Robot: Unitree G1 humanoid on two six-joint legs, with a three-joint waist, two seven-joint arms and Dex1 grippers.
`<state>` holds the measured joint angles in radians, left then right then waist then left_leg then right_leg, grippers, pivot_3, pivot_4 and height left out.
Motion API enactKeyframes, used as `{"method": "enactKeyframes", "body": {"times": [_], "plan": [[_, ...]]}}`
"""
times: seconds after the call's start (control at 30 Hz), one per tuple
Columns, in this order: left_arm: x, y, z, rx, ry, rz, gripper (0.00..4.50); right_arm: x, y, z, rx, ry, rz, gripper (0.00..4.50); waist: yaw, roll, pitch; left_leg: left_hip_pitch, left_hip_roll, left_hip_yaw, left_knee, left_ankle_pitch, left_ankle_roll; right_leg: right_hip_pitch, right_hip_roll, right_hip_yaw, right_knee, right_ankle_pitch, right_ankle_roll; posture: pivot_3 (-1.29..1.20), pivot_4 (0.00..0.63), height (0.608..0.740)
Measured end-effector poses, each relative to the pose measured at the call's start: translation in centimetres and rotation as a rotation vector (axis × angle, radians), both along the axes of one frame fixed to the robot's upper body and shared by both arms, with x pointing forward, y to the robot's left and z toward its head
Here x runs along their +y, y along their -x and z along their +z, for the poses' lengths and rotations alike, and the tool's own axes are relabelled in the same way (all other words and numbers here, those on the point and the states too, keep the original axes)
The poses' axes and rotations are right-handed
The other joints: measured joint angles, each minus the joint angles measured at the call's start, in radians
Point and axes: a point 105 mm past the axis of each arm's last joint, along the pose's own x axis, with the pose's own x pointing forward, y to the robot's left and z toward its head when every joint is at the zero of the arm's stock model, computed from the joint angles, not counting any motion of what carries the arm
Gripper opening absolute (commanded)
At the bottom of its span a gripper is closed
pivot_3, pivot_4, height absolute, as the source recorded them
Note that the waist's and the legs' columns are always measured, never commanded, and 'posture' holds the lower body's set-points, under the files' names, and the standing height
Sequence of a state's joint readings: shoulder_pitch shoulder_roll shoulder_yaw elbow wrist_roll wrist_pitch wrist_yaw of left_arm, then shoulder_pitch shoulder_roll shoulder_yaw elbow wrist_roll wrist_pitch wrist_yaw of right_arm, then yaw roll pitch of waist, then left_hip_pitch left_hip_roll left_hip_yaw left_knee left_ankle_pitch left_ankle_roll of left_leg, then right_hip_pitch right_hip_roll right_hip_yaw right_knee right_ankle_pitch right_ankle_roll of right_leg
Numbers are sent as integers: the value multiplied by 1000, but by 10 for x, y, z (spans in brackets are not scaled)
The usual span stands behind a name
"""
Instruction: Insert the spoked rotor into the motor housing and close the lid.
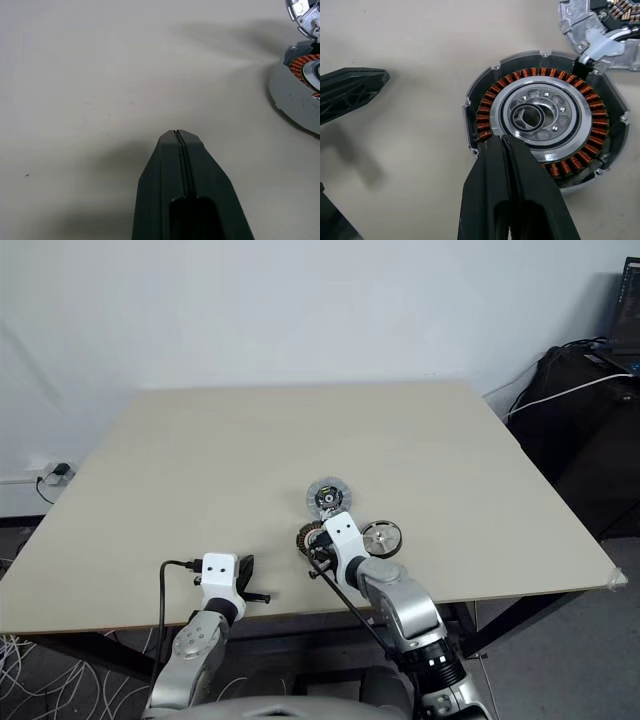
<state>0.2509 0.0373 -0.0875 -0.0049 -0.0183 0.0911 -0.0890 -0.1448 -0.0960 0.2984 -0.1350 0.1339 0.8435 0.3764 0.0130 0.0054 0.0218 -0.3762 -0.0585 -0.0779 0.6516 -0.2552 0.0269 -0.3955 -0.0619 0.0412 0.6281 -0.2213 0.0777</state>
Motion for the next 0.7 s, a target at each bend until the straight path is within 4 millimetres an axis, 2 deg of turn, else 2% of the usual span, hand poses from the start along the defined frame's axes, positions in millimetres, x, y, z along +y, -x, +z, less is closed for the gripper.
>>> {"method": "enactKeyframes", "body": {"times": [0.3,0.7], "plan": [[-1,0,0,1,4,1,0,9,-3,-5,30,5,22,46,-1,0,0,0,0,0,0,0,0,0,0,0,0,0,0,0,0,740],[-3,-2,1,-6,11,0,0,8,-11,-3,16,3,3,46,-2,0,0,0,0,0,-1,0,0,-1,0,0,0,0,0,0,0,740]]}}
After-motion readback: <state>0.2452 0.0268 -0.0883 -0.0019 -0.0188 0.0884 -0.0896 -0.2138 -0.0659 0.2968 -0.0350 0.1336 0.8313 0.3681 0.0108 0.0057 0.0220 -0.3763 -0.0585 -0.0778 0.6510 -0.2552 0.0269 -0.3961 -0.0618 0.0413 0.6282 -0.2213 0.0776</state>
